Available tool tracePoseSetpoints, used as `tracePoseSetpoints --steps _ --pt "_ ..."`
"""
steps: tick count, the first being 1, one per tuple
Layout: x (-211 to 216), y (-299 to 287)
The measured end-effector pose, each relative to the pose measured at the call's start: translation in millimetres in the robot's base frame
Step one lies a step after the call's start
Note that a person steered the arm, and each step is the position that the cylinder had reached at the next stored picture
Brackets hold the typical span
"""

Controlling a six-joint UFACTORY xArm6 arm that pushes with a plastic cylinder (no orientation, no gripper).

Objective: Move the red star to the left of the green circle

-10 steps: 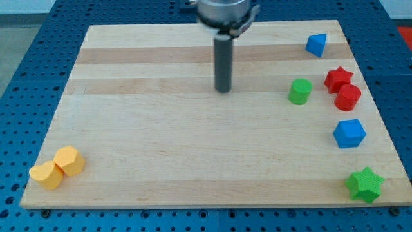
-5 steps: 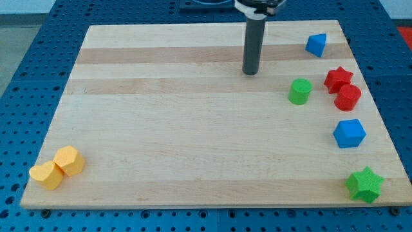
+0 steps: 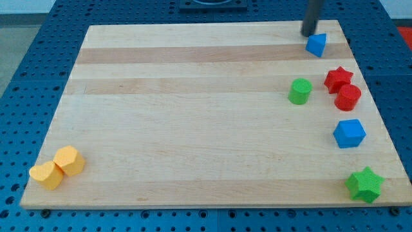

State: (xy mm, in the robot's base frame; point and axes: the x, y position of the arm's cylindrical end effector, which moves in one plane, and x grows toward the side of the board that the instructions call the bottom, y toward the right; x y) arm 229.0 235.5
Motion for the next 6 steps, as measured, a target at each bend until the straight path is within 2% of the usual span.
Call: tracePoseSetpoints --steps 3,4,5,6 --pt "-13.3 4.4" --pt "26.4 67.0" --pt "28.0 70.8" --pt "66.6 86.2"
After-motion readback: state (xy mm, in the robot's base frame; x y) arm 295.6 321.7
